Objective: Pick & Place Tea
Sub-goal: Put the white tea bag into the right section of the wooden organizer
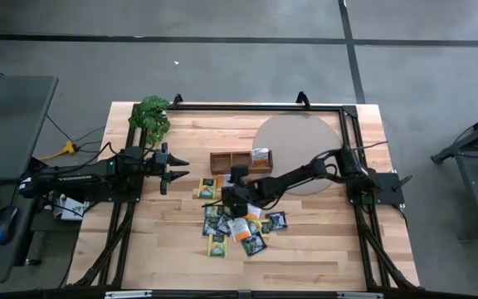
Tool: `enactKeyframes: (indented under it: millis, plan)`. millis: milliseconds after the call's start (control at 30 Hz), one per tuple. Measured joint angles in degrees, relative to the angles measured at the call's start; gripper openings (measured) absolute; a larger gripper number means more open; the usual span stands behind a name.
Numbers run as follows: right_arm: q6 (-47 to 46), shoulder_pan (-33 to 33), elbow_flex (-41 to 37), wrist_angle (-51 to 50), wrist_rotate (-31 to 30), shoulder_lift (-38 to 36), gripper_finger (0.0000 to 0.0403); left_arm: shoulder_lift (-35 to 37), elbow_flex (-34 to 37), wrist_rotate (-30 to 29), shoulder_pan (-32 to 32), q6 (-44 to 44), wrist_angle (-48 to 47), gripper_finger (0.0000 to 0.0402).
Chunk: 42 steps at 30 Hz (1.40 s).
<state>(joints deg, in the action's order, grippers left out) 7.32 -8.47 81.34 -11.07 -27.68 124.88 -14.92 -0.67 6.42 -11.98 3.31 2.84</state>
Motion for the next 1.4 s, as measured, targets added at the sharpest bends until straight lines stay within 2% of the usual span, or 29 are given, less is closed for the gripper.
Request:
enactKeyframes:
  millis: [200,367,700,933,1267,1400]
  plan:
    - [-4.5,1.5,0.1,-2.2,3.4,0.0,0.0204,0.0,0.0,0.0,0.0,0.0,0.0,0.015]
    - [-8.2,3.0,2.8,-8.5,7.6,0.0,0.0204,0.0,0.0,0.0,0.0,0.0,0.0,0.015]
    - [-8.4,4.4,9.6,-20.5,12.2,0.3,0.0204,0.0,0.0,0.0,0.0,0.0,0.0,0.015]
    - [-8.8,5.2,9.6,-22.7,17.1,0.3,0.0204,0.0,0.0,0.0,0.0,0.0,0.0,0.015]
    - [-10.0,6.8,9.6,-23.8,18.4,0.3,0.0204,0.0,0.0,0.0,0.0,0.0,0.0,0.015]
    - [-11.2,7.8,9.7,-24.1,21.0,0.2,0.0204,0.0,0.0,0.0,0.0,0.0,0.0,0.015]
